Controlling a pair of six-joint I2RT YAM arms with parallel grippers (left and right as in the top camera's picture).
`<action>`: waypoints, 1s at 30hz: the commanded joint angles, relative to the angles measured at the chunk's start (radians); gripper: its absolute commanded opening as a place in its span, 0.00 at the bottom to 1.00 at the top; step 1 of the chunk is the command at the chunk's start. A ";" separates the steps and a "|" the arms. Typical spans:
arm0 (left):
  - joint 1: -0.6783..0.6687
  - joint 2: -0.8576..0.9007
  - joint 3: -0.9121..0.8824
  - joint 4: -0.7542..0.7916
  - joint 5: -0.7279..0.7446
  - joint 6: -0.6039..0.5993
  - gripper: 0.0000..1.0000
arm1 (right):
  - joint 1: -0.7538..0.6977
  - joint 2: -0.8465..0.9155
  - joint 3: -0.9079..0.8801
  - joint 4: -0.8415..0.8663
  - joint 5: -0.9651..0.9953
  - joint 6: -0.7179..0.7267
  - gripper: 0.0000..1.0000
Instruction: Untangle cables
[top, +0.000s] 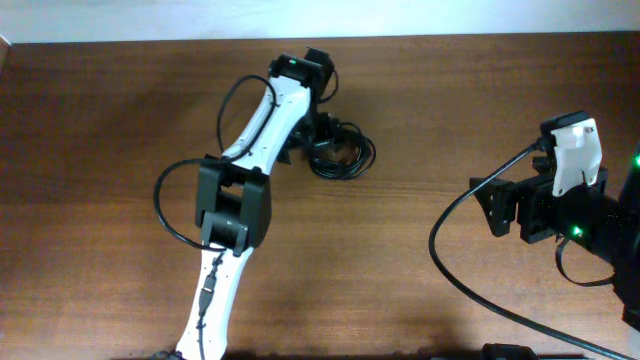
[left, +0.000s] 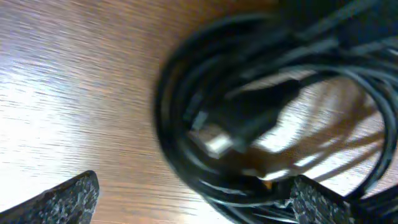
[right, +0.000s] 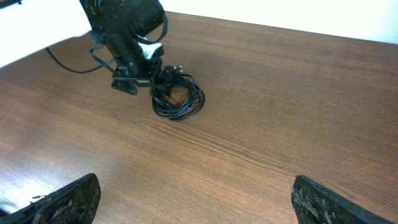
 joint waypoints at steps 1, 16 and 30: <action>-0.045 0.011 0.000 0.031 -0.062 -0.040 0.06 | 0.005 -0.008 0.014 -0.008 0.008 -0.008 0.97; -0.060 0.098 -0.007 -0.008 -0.099 -0.058 0.32 | 0.005 -0.007 0.014 -0.011 0.008 -0.008 0.96; -0.060 -0.011 0.335 -0.233 -0.105 0.056 0.00 | 0.005 0.033 0.014 -0.004 0.008 -0.008 0.92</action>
